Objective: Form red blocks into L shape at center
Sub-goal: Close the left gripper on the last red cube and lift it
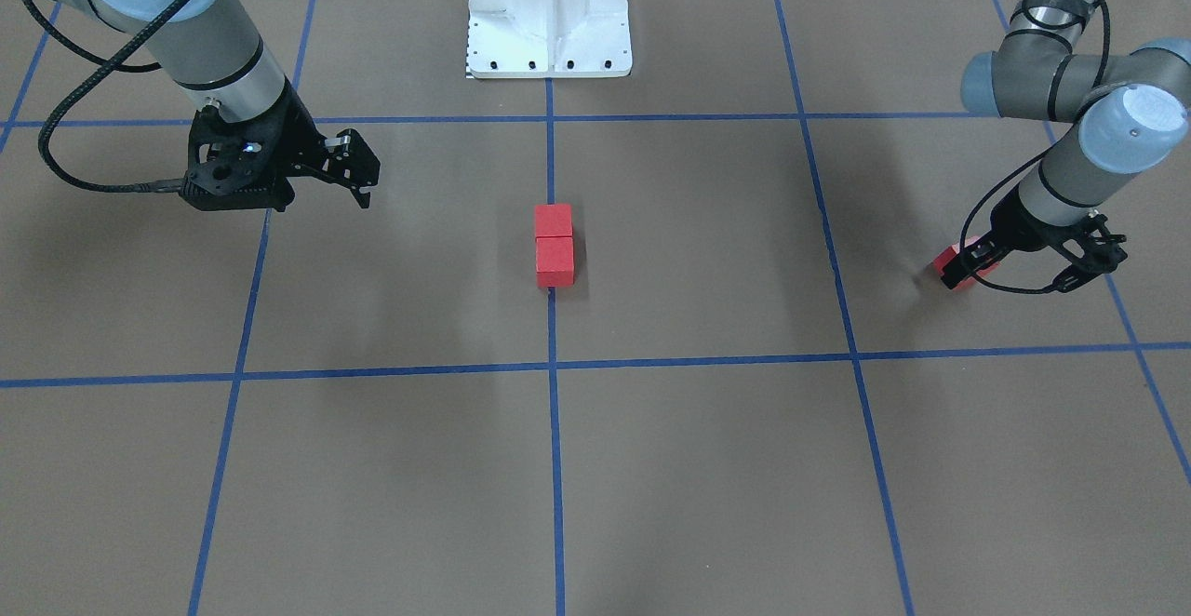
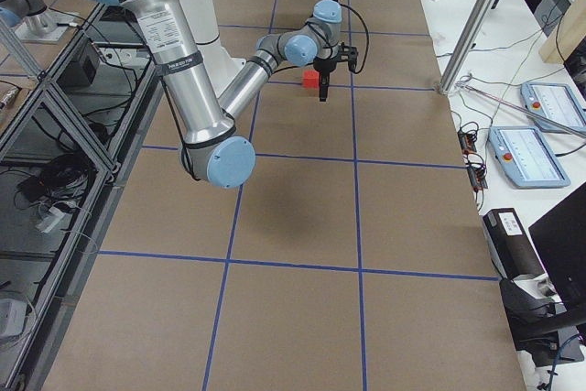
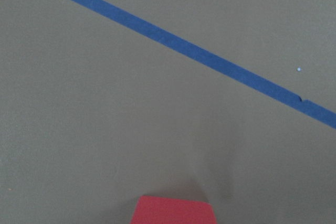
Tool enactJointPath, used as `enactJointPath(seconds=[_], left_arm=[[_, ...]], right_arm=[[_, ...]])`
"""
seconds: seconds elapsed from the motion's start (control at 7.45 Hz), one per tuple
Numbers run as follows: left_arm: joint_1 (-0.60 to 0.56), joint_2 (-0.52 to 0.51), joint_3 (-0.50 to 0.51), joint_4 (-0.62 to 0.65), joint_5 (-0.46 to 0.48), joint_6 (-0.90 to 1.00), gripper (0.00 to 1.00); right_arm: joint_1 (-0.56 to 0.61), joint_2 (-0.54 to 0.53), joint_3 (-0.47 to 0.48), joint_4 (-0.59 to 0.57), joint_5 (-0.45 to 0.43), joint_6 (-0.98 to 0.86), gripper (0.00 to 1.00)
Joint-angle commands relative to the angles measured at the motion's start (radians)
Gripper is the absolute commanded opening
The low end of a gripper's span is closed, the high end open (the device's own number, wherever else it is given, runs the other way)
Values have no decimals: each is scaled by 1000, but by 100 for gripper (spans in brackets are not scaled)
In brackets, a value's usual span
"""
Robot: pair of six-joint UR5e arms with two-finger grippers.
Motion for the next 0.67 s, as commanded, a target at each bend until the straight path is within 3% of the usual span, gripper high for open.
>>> enactJointPath(seconds=[0.0,0.54], left_arm=[[-1,1,3,-2,0,3,83],[1,-1,3,0,-2,5,78]], right_arm=[[0,0,1,0,0,0,100],[-1,-7,-2,0,-3,0,100]])
